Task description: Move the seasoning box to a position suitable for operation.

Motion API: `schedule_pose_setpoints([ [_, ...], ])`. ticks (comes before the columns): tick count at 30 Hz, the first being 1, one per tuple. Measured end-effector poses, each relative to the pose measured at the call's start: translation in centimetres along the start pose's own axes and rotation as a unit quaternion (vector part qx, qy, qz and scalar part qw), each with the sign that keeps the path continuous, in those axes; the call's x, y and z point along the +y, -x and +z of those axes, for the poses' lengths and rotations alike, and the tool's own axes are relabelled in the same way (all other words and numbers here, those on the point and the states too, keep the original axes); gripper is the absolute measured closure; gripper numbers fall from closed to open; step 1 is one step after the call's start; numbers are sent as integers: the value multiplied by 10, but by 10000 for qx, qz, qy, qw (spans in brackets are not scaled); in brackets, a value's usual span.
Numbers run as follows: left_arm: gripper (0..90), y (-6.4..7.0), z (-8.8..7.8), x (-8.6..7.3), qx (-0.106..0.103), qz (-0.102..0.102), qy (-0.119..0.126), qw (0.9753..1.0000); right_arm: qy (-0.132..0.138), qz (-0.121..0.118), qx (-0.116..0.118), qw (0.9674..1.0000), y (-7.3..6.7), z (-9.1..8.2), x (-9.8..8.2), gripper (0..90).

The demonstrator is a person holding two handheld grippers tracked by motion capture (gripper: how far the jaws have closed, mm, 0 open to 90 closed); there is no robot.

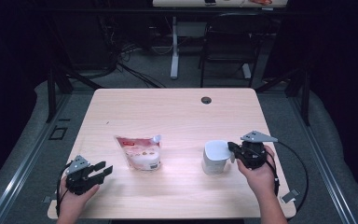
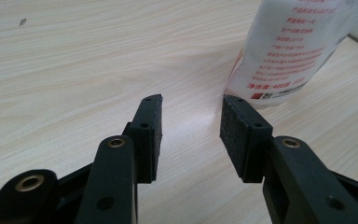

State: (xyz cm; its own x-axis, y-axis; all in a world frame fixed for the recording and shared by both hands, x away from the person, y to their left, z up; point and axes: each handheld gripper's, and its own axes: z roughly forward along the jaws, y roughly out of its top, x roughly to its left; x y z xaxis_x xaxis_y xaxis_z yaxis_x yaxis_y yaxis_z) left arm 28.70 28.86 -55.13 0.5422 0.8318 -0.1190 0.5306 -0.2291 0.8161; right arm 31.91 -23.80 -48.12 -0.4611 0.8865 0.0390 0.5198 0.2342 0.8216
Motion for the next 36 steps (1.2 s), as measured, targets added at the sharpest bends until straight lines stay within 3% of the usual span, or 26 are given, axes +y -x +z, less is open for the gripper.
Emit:
schedule_pose_setpoints([
  [36,589,0,0,0,-11,15,-23,10000,37,187,96,9998,6,-1,-2,900],
])
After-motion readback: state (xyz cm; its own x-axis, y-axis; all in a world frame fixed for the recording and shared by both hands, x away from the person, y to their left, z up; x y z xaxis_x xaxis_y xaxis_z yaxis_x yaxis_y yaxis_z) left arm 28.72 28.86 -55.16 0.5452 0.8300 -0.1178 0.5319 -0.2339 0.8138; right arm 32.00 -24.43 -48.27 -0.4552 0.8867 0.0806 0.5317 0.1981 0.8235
